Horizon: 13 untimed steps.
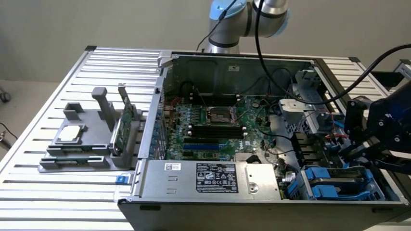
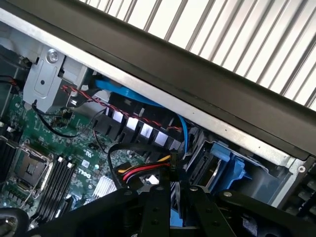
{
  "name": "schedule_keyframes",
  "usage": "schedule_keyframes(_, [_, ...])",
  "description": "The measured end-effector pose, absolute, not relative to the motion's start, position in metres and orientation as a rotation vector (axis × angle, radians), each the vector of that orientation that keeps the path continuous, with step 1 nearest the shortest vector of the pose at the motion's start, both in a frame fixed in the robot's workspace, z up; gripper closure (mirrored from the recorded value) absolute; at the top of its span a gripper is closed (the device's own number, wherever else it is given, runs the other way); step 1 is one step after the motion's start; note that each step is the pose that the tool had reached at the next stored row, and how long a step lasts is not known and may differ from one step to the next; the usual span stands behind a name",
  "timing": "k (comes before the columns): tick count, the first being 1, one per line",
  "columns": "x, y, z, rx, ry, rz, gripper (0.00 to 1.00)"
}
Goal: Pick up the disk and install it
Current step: 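Insert the first disk wire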
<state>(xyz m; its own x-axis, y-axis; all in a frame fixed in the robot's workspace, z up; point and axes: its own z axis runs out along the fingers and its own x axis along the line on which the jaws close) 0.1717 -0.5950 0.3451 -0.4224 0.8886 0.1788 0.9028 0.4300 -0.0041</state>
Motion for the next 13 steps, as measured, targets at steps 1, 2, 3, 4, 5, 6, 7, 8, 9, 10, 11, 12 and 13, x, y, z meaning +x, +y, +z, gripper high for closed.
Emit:
schedule_keyframes(1, [0.1715, -0.5950, 0.3453, -1.597, -2.521, -0.139, 0.83])
schedule_keyframes(2, [0.1713, -0.5951, 0.3455, -1.601, -2.519, -0.139, 0.83])
schedule_keyframes(3, [0.1711, -0.5950, 0.3457, -1.605, -2.518, -0.136, 0.83])
schedule_keyframes(4, [0.1708, -0.5951, 0.3460, -1.610, -2.517, -0.133, 0.83])
schedule_keyframes(5, [0.1704, -0.5951, 0.3462, -1.614, -2.516, -0.132, 0.83])
schedule_keyframes(6, [0.1702, -0.5951, 0.3464, -1.618, -2.515, -0.130, 0.83])
schedule_keyframes(7, [0.1702, -0.5952, 0.3468, -1.623, -2.513, -0.127, 0.83])
schedule_keyframes(8, [0.1702, -0.5952, 0.3470, -1.629, -2.512, -0.123, 0.83])
schedule_keyframes(9, [0.1701, -0.5953, 0.3472, -1.635, -2.511, -0.118, 0.83])
schedule_keyframes(10, [0.1701, -0.5955, 0.3474, -1.643, -2.510, -0.112, 0.83])
schedule_keyframes(11, [0.1701, -0.5956, 0.3475, -1.650, -2.509, -0.106, 0.83])
schedule_keyframes(12, [0.1701, -0.5956, 0.3475, -1.659, -2.509, -0.098, 0.83])
schedule_keyframes(13, [0.1701, -0.5956, 0.3475, -1.669, -2.507, -0.090, 0.83])
